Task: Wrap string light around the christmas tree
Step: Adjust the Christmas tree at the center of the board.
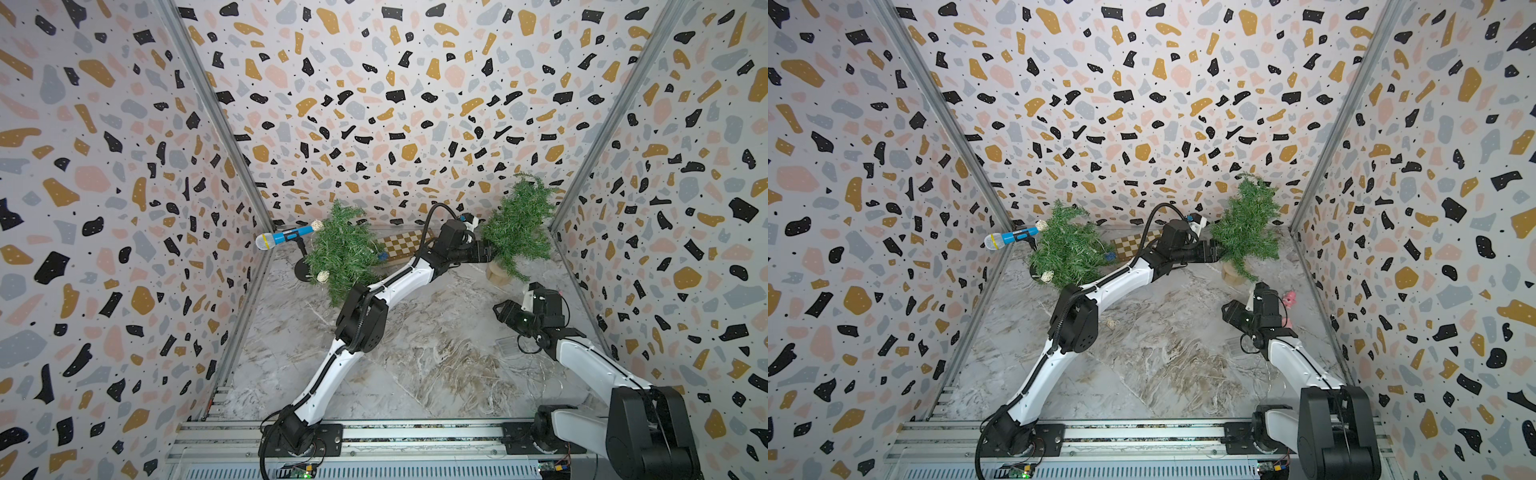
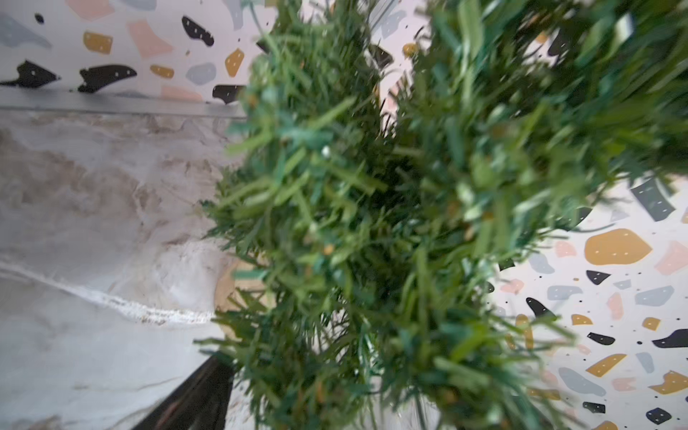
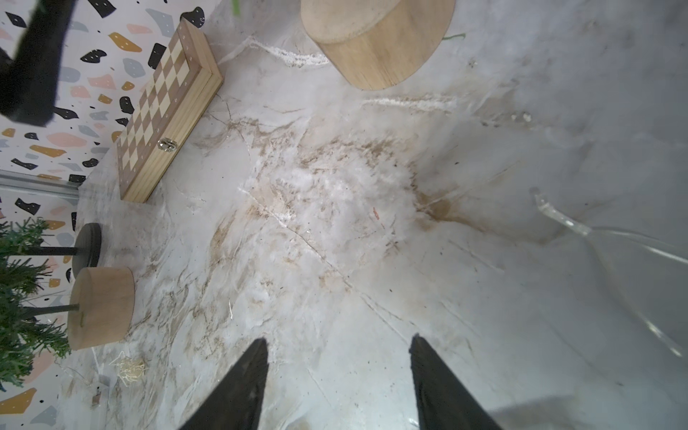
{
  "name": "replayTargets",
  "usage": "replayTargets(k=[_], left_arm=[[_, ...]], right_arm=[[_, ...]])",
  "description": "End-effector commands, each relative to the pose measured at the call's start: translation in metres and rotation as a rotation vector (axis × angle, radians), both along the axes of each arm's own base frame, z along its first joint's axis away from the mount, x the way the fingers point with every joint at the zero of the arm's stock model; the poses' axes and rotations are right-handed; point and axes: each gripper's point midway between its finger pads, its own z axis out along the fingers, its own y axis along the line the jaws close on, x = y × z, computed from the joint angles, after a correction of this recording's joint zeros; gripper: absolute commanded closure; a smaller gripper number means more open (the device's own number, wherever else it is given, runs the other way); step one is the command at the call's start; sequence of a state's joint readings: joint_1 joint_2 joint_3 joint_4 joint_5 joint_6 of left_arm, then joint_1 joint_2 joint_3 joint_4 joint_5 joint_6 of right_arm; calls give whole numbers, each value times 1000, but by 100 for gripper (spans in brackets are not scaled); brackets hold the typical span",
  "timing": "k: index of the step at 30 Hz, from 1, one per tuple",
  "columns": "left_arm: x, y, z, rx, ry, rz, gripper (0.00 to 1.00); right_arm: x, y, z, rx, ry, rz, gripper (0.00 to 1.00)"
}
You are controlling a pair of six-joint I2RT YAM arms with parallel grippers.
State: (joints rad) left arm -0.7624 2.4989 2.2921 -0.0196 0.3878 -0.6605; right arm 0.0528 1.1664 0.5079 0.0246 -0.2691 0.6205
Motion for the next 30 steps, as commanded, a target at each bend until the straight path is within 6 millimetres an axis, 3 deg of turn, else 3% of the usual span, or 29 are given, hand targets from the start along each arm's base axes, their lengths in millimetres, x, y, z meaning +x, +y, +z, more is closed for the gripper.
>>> replayTargets(k=[1, 6, 12, 17, 21, 25, 30], left_arm=[[-3, -11, 11, -47, -13, -6, 13], [4, -13, -2, -59, 24, 35, 22], [5, -15, -13, -71, 41, 37, 41], [7, -15, -8, -94, 37, 49, 55], [8, -16, -8, -119, 57, 55, 72], [5, -13, -9, -108, 70, 40, 100], [6, 15, 0, -125, 119, 97, 100]], right_arm=[[5, -3, 15, -37, -43, -5, 37], [6, 0, 16, -22, -41, 1, 37], [5, -1, 14, -35, -38, 0, 37], [3, 0, 13, -31, -34, -1, 37], [5, 0, 15, -41, -35, 4, 37], [4, -1, 14, -45, -22, -1, 37], [3, -7, 15, -75, -26, -21, 36]])
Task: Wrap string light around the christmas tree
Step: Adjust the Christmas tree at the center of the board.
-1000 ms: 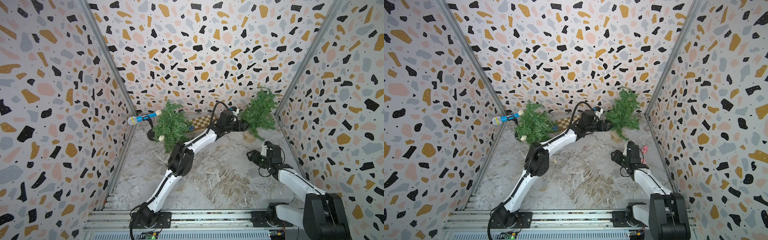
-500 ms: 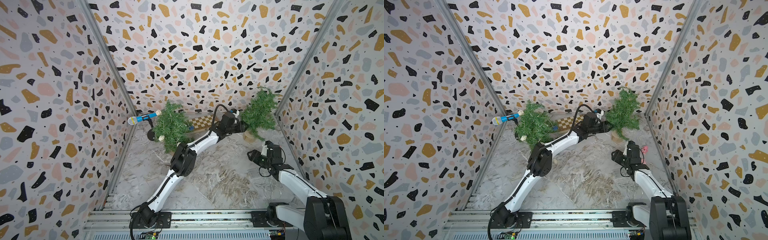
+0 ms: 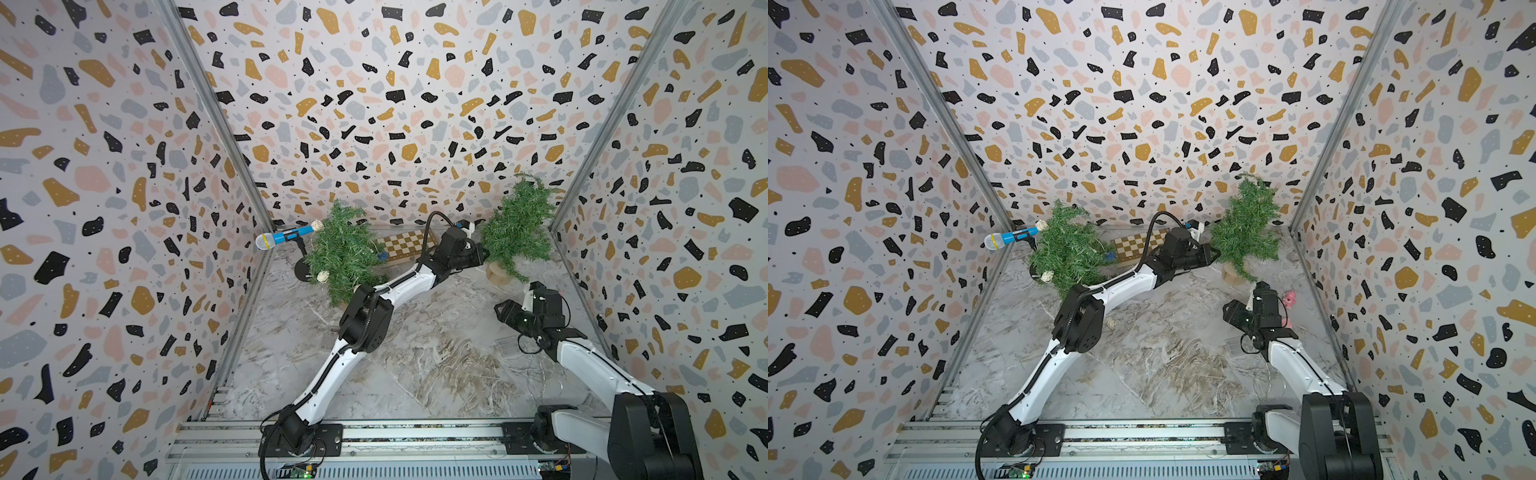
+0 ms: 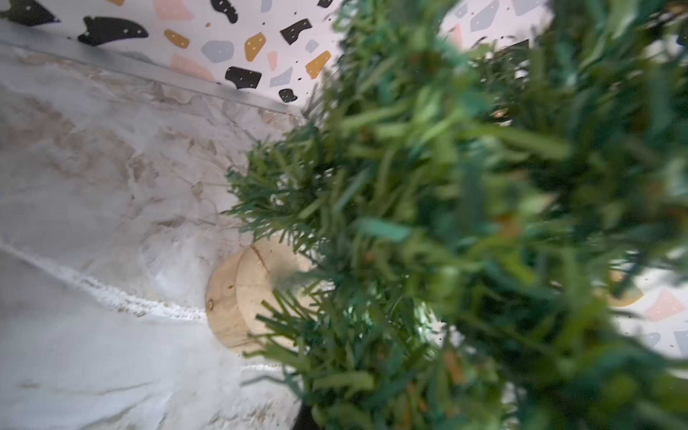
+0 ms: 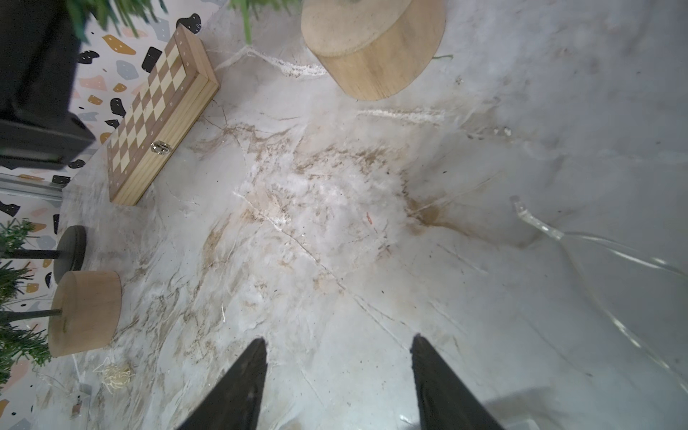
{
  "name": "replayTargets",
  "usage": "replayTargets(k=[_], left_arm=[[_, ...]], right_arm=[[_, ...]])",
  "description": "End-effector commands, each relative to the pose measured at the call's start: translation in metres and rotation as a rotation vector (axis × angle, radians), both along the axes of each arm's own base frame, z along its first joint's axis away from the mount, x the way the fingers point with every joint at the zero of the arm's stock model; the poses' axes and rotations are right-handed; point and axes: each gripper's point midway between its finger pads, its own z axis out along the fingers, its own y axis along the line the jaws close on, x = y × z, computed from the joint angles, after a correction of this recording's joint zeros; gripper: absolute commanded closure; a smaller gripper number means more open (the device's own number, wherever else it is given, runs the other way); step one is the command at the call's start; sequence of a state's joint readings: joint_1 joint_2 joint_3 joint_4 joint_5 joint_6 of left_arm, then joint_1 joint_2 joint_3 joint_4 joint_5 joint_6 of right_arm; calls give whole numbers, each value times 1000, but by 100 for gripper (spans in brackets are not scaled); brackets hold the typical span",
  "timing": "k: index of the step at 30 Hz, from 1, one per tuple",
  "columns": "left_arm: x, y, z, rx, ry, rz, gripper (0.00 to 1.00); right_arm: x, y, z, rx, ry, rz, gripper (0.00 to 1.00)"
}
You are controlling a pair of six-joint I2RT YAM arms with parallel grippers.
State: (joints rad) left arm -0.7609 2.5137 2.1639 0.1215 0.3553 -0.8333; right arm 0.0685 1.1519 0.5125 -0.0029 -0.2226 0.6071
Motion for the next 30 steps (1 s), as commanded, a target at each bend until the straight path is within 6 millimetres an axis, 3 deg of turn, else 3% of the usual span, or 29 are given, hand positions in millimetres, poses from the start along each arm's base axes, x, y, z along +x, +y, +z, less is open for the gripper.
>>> replayTargets(k=[1, 12, 18, 25, 30], left_arm=[[-2, 15, 44, -71, -31, 21, 100], [-29, 33, 73, -111, 41, 7, 100], [-50, 51, 66, -81, 92, -19, 100], [-79, 79, 65, 3, 57, -23, 100], [-93, 84, 61, 37, 69, -63, 100]], right_arm=[[6, -6, 16, -45, -33, -18, 36], [7, -26, 38, -80, -93, -119, 36], [7, -40, 43, -85, -132, -177, 35], [14, -37, 47, -78, -126, -152, 34], [-7, -49, 16, -139, 99, -209, 34]])
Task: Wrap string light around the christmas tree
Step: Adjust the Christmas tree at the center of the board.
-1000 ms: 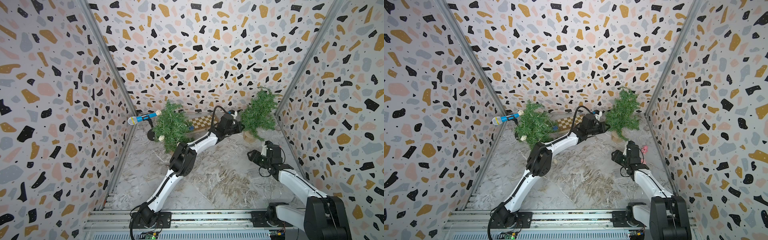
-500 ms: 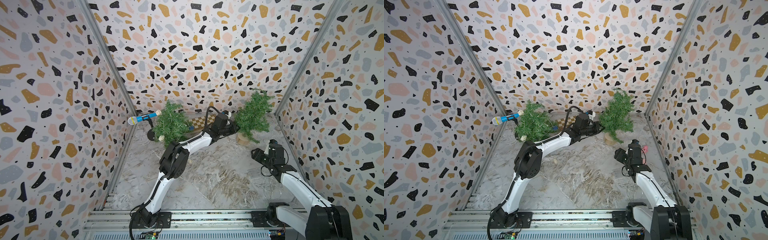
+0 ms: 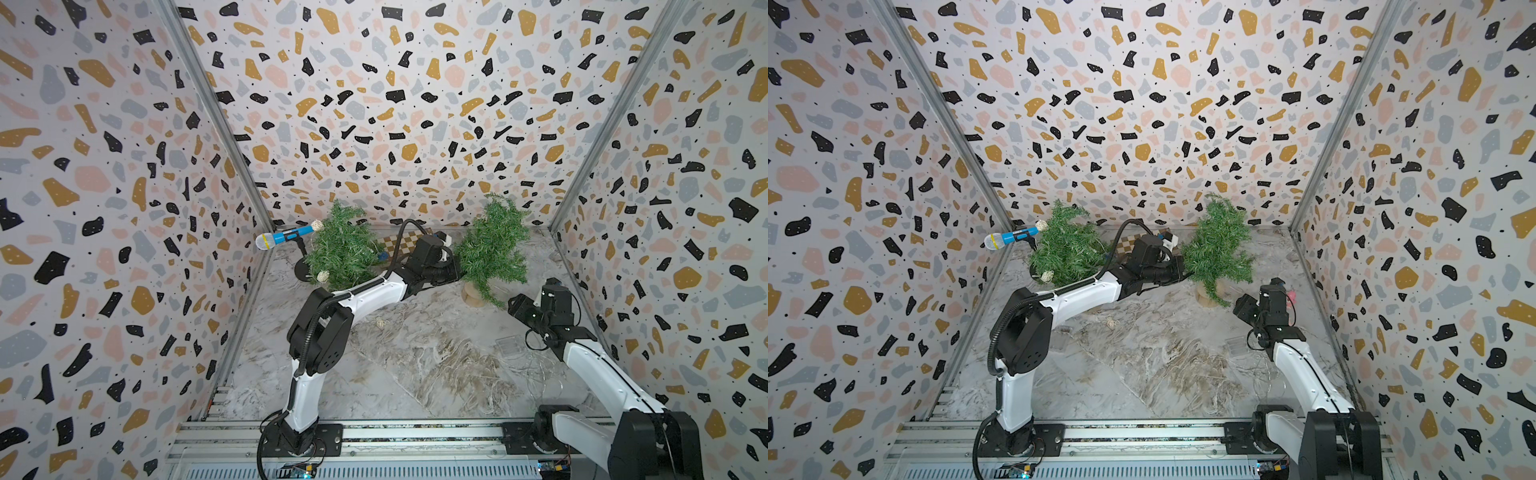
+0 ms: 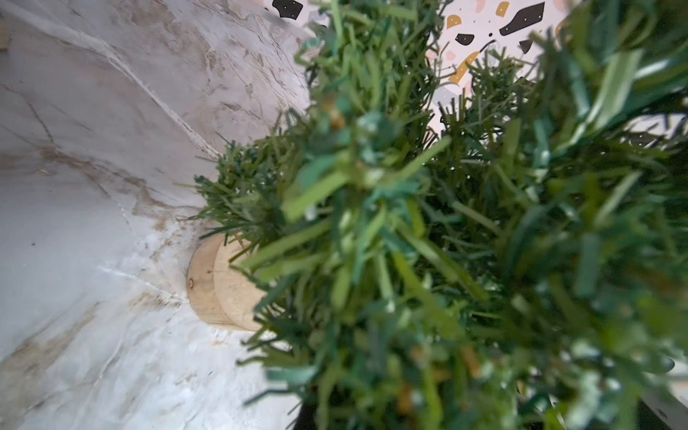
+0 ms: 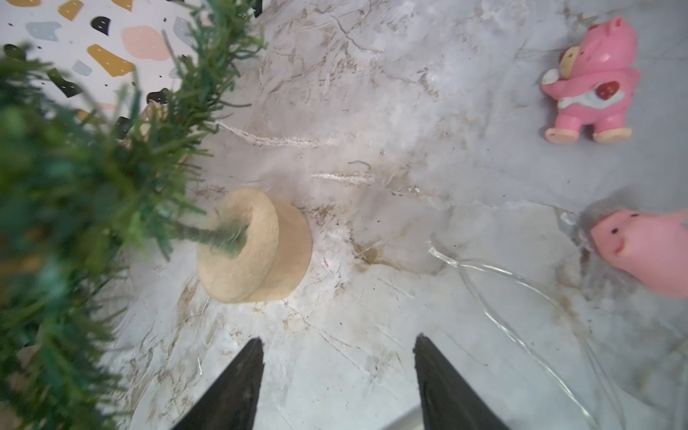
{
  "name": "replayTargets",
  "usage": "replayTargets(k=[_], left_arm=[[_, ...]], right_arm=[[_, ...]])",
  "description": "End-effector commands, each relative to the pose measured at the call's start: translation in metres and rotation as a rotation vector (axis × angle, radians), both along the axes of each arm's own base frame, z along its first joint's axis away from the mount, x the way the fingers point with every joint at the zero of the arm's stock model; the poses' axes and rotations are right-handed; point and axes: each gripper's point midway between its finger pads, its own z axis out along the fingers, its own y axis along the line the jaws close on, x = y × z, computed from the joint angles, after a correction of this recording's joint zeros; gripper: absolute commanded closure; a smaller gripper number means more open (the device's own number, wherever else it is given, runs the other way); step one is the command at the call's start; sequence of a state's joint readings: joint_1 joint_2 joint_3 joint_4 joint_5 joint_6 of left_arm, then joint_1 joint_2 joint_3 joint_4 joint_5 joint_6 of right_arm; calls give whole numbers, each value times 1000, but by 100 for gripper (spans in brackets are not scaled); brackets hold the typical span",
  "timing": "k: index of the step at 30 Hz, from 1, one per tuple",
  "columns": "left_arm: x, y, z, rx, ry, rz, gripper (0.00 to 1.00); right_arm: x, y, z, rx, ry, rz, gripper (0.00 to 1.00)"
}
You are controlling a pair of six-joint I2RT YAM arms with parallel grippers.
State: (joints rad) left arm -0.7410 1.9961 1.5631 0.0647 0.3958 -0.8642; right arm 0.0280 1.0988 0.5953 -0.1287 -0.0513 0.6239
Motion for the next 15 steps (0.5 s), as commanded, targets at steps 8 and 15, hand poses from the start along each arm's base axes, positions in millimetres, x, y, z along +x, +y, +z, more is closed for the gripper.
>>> replayTargets(k=[8, 15], left_arm=[[-15, -5, 26, -34, -60, -100, 92], [-20, -4, 18, -43, -39, -122, 78]], right_arm=[[-52, -9, -27, -42, 274, -21, 23], [-58, -18, -35, -71, 370, -58, 18]])
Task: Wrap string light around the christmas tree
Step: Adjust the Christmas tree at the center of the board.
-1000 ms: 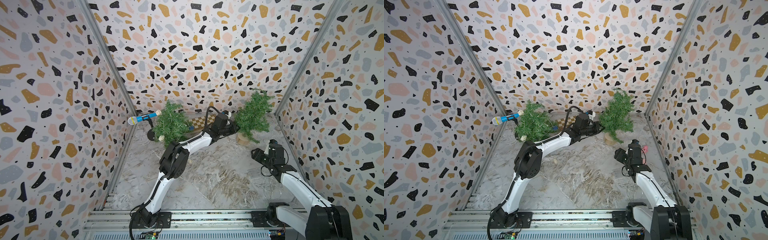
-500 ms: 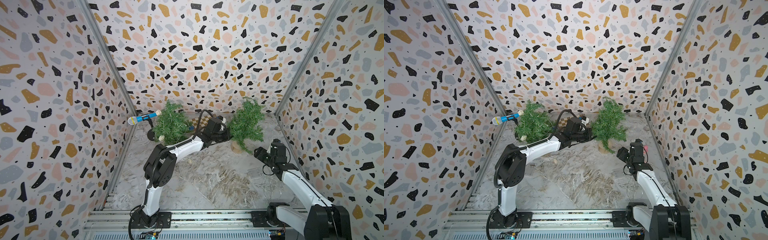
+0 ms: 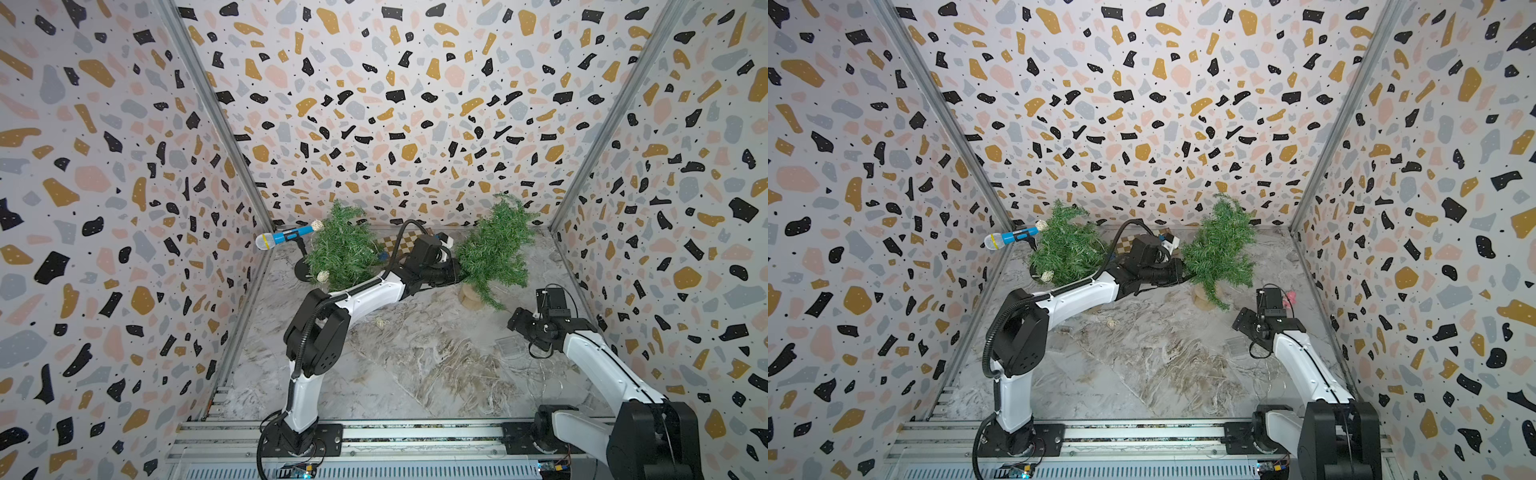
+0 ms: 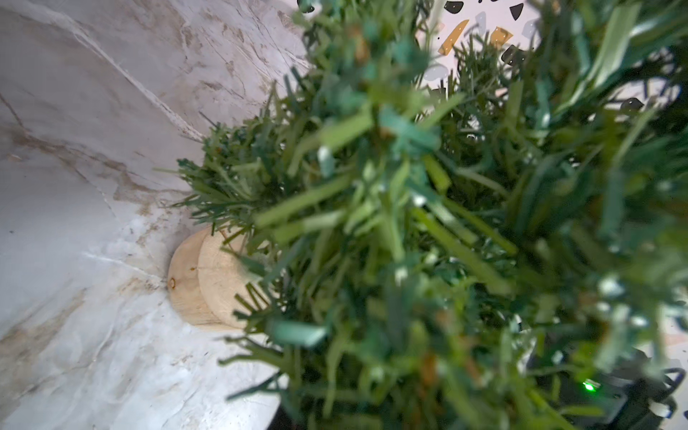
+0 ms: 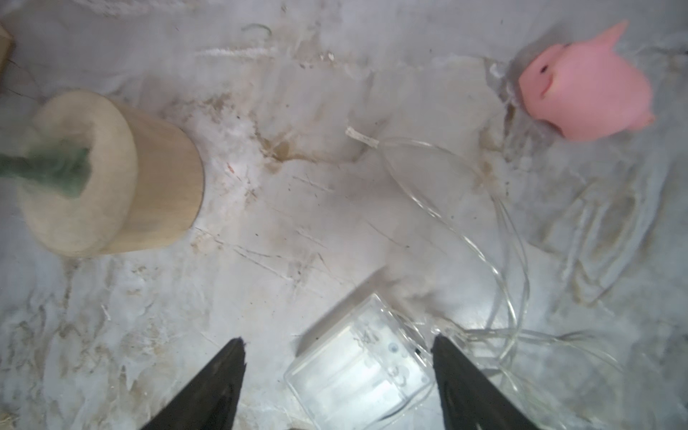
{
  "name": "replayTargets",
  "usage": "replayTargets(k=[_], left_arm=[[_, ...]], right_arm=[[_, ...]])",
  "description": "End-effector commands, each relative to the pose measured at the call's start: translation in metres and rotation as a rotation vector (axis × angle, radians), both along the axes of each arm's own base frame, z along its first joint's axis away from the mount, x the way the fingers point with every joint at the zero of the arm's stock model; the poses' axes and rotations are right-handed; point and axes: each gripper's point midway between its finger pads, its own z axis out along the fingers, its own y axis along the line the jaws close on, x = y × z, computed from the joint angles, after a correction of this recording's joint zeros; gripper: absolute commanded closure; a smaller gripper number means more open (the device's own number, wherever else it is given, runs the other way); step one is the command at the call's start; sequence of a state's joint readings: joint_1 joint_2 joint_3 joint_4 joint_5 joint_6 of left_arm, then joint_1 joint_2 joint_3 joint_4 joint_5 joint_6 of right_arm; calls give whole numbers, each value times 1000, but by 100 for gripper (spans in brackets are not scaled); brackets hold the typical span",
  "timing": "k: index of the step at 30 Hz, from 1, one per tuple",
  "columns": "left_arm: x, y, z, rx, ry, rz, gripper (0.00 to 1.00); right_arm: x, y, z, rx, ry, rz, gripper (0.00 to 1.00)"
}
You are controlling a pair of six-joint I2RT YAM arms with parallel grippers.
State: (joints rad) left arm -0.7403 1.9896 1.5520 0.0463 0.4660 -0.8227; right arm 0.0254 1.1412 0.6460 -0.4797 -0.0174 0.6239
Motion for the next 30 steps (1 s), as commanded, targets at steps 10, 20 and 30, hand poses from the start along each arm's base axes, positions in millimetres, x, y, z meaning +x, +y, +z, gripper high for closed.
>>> replayTargets(k=[10, 20, 30], left_arm=[[-16, 15, 19, 4, -36, -54, 43], [-19, 26, 39, 32, -61, -42, 33], [-45, 51, 42, 125, -82, -51, 28]], right_arm=[[4, -34, 28, -43, 10, -56, 25], [-10, 19, 30, -27, 68, 166, 27], [-9, -22, 26, 3, 35, 15, 23]])
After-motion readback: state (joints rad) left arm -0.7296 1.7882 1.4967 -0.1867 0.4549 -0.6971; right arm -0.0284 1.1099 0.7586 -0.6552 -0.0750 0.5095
